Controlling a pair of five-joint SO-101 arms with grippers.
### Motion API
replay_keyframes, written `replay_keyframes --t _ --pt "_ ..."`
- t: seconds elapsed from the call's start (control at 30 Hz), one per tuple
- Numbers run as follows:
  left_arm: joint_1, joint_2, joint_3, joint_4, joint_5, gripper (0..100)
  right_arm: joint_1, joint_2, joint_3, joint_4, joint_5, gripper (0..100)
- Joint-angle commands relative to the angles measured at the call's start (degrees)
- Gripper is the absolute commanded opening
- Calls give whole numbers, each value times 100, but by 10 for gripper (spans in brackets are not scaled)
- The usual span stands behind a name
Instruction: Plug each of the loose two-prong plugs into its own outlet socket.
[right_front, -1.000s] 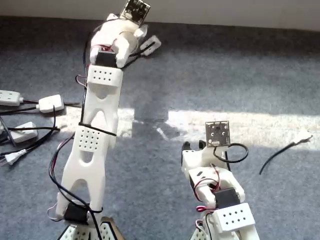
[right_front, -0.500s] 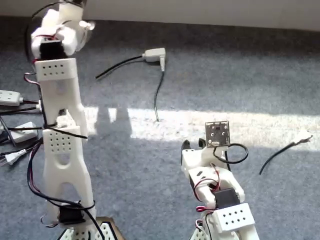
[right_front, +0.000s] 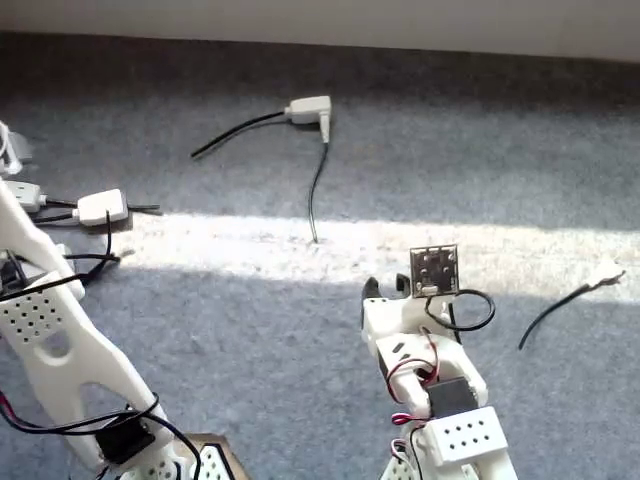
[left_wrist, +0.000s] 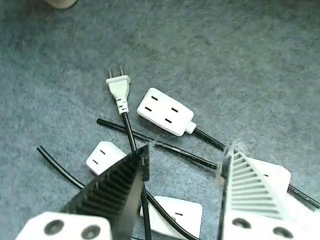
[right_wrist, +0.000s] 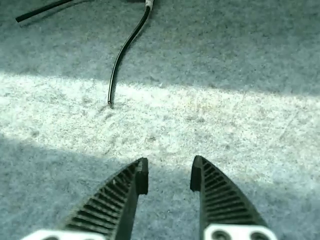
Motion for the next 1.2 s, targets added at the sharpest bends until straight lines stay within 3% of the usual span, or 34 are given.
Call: replay_keyframes --t 0.0,0.17,0.57,0.73,0.93,1.17 --pt "-347 171 330 53 747 235 -31 -31 66 -163 132 152" --pt "-356 532 831 53 1503 235 -31 -31 75 -163 325 152" --pt "-57 752 963 9 4747 235 -31 -31 75 -154 334 152" --pt "347 760 998 -396 4888 235 -31 -31 75 -154 334 152" --pt "356 769 1015 -677 4897 235 -31 -31 75 -154 334 152" --pt "-391 752 778 -185 4879 235 -31 -31 75 -154 343 152"
